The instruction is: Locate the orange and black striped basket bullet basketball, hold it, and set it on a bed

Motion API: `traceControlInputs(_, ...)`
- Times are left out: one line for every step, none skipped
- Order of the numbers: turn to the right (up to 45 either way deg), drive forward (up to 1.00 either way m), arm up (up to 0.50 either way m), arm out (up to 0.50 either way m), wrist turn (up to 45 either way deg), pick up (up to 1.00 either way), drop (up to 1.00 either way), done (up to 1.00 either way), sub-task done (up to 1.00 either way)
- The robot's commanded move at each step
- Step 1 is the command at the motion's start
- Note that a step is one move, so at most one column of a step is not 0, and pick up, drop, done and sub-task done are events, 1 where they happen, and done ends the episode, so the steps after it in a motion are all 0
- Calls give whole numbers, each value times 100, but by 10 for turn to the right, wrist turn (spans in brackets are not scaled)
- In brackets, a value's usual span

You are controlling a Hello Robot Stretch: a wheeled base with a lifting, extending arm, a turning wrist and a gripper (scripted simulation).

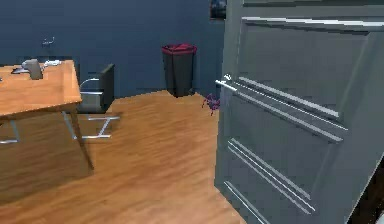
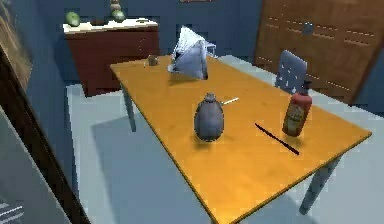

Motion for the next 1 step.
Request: traceControlInputs(-150, 0, 0, 0, 0, 0, 0, 0, 0)
